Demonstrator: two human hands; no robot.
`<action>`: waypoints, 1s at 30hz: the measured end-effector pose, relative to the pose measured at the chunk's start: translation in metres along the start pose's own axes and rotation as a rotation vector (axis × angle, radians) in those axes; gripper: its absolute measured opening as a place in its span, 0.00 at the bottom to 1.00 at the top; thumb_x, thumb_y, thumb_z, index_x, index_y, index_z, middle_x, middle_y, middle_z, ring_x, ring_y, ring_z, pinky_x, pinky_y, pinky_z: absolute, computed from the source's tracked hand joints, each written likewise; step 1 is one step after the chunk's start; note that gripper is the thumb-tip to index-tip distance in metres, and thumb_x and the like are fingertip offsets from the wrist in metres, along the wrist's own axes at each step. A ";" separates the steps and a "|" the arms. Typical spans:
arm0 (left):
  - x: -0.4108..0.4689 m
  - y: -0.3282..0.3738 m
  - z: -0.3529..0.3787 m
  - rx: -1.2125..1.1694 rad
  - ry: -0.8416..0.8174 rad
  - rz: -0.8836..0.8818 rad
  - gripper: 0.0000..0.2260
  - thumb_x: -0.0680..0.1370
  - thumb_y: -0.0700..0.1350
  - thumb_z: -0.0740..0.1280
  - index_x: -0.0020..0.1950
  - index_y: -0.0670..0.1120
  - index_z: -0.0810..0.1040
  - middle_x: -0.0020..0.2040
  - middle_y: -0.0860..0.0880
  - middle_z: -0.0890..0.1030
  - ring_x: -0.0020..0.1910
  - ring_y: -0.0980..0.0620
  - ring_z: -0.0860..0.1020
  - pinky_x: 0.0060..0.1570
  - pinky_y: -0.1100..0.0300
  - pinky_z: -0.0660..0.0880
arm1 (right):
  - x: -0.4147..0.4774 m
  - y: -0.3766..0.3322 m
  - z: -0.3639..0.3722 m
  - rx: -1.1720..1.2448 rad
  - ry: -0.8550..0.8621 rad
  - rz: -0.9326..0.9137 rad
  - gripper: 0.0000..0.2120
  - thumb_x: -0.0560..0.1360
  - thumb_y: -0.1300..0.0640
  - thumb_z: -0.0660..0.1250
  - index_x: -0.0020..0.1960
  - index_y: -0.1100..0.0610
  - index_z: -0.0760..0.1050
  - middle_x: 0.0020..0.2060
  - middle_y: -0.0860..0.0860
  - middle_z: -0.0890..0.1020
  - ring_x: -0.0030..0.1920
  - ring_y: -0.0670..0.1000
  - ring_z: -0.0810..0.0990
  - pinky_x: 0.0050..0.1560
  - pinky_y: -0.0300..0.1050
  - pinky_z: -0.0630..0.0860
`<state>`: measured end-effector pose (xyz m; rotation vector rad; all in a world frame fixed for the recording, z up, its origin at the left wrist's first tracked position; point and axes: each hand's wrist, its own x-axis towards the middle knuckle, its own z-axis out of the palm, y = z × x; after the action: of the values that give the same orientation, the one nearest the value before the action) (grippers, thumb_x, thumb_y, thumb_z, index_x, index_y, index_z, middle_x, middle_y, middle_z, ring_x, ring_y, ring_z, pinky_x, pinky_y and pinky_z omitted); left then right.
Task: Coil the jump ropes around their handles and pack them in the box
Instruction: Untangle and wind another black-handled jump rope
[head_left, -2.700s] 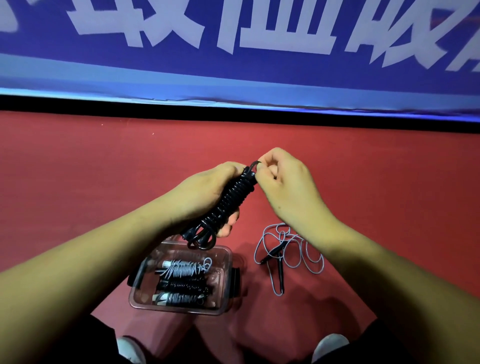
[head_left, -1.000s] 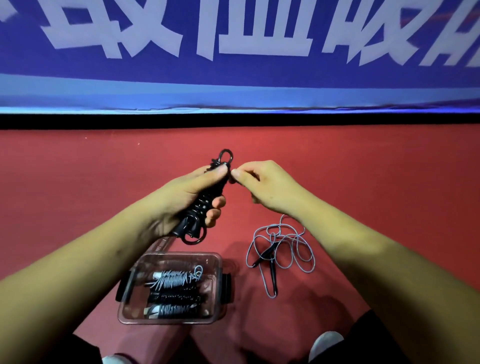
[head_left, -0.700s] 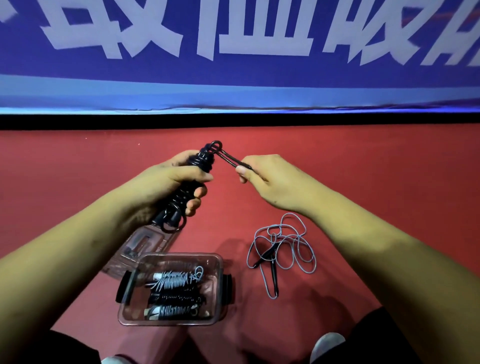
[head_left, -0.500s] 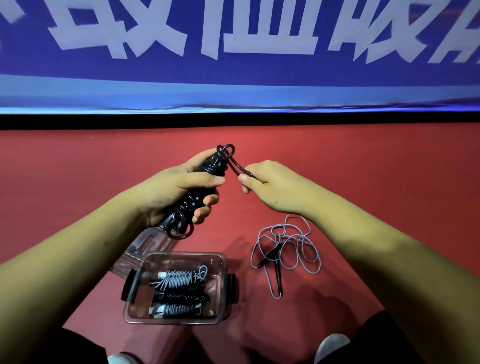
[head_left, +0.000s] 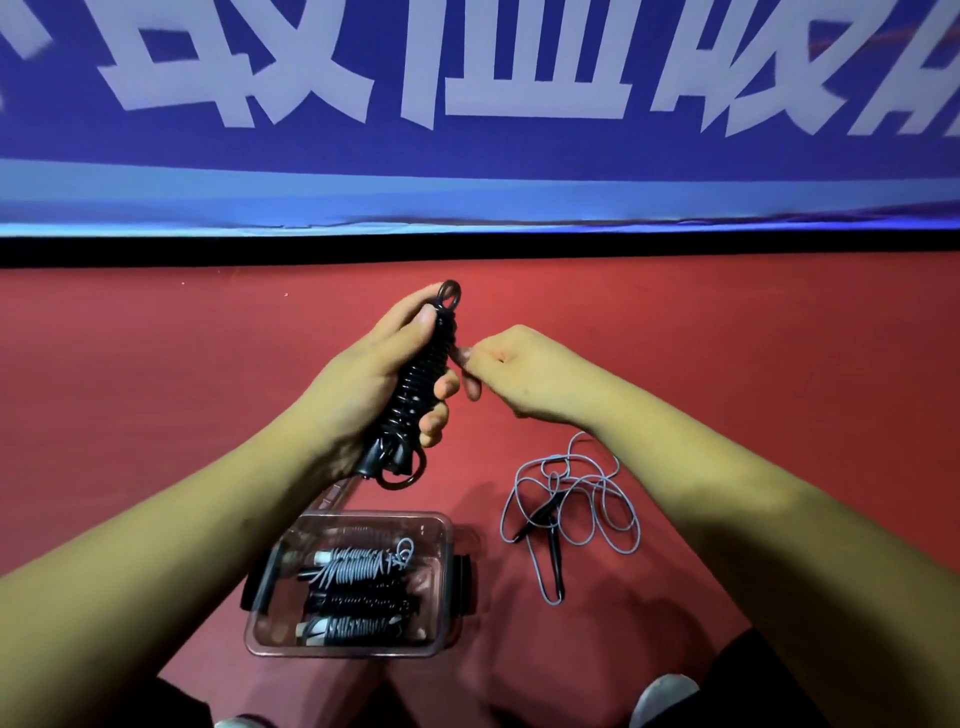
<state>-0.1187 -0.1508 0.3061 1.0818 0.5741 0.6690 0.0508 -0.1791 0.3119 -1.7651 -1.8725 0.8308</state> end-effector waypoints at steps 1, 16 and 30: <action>-0.001 -0.002 0.000 0.009 0.023 0.005 0.14 0.83 0.53 0.58 0.68 0.55 0.70 0.33 0.41 0.71 0.22 0.49 0.69 0.23 0.61 0.69 | -0.001 0.001 -0.001 0.009 -0.015 0.011 0.21 0.82 0.47 0.57 0.37 0.56 0.78 0.16 0.45 0.65 0.19 0.45 0.62 0.27 0.41 0.61; 0.005 0.012 -0.015 0.371 0.220 0.023 0.07 0.79 0.43 0.68 0.54 0.46 0.72 0.30 0.41 0.72 0.21 0.47 0.70 0.23 0.61 0.68 | -0.013 -0.011 -0.005 -0.474 0.134 -0.144 0.13 0.83 0.49 0.56 0.42 0.53 0.69 0.39 0.56 0.78 0.44 0.61 0.77 0.39 0.47 0.63; 0.007 -0.002 -0.024 1.394 -0.091 -0.253 0.18 0.72 0.48 0.75 0.53 0.47 0.69 0.36 0.47 0.83 0.24 0.53 0.78 0.24 0.59 0.74 | -0.017 -0.012 0.017 -0.755 -0.089 -0.424 0.13 0.82 0.52 0.58 0.46 0.54 0.79 0.44 0.53 0.79 0.41 0.57 0.78 0.44 0.51 0.75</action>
<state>-0.1304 -0.1320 0.2947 2.2462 1.1184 -0.1201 0.0322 -0.1985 0.3095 -1.5915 -2.7175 0.0247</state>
